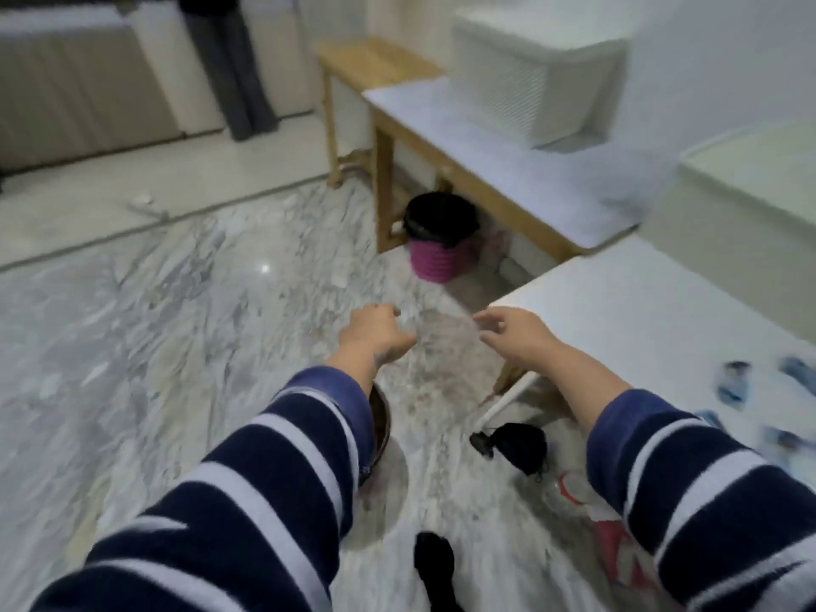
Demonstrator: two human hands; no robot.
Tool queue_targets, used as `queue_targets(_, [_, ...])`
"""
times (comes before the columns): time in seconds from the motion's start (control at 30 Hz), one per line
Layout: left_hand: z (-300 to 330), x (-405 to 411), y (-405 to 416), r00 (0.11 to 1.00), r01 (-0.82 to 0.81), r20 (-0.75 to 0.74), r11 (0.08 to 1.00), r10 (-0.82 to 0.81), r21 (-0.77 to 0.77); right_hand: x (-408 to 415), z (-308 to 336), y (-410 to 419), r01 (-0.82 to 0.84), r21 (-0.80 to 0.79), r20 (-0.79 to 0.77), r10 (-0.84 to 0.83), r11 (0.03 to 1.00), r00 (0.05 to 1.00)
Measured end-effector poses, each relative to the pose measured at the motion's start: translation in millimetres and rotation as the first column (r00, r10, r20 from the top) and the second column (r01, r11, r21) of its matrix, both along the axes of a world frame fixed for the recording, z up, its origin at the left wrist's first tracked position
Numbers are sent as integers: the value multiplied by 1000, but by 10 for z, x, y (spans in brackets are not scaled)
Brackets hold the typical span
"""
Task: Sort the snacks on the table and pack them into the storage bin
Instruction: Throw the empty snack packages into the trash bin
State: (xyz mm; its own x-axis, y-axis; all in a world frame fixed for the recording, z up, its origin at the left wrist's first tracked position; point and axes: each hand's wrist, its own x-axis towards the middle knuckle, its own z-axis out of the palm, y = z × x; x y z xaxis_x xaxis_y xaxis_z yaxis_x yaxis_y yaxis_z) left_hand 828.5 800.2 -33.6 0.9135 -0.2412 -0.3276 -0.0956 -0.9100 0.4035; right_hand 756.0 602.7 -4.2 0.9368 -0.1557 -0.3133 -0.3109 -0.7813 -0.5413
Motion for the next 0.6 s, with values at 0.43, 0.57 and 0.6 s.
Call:
queue_targets(0.43, [1448, -2081, -2534, 645, 762, 25, 646, -763, 39, -3073, 1306, -1733, 470, -241, -44, -493, 849, 869])
queue_targets(0.57, [1652, -3051, -3152, 473, 875, 58, 476, -879, 91, -4092, 1555, -2077, 490, -337, -136, -557, 804, 819])
queue_targets(0.6, [1683, -3289, -3301, 439, 891, 62, 443, -896, 96, -4341, 1586, -2168, 490, -355, -154, -567, 796, 809])
